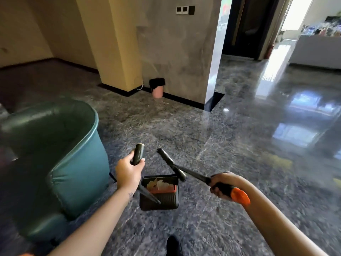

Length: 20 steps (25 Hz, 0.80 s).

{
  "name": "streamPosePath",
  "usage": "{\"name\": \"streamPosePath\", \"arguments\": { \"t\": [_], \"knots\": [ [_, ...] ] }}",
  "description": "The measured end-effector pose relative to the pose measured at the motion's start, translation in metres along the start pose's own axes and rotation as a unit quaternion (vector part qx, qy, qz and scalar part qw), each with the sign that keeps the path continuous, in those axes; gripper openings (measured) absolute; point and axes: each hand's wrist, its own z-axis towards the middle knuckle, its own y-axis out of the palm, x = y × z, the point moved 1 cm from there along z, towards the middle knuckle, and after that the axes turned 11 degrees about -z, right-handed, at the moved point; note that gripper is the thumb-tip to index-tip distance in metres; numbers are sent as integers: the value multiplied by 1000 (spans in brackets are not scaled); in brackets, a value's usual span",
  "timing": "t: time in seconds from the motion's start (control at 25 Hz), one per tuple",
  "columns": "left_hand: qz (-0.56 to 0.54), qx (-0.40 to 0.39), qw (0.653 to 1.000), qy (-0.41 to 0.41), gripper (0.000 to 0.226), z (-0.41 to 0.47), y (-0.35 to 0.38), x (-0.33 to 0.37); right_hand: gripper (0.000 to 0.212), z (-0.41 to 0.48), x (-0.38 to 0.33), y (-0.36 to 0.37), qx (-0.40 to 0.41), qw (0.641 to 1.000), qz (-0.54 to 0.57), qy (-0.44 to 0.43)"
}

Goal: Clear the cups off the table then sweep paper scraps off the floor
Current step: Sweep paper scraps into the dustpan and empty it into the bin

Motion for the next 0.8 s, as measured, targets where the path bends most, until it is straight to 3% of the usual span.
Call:
{"name": "streamPosePath", "arguments": {
  "t": [0.56, 0.8],
  "knots": [
    [31, 91, 995, -20, 49, 491, 128, -41, 24, 388, -403, -44, -75, 997, -12, -6],
    [38, 123, 991, -47, 50, 744, 186, -66, 25, 596, -596, -62, -102, 993, 4, 60]
  ]
}}
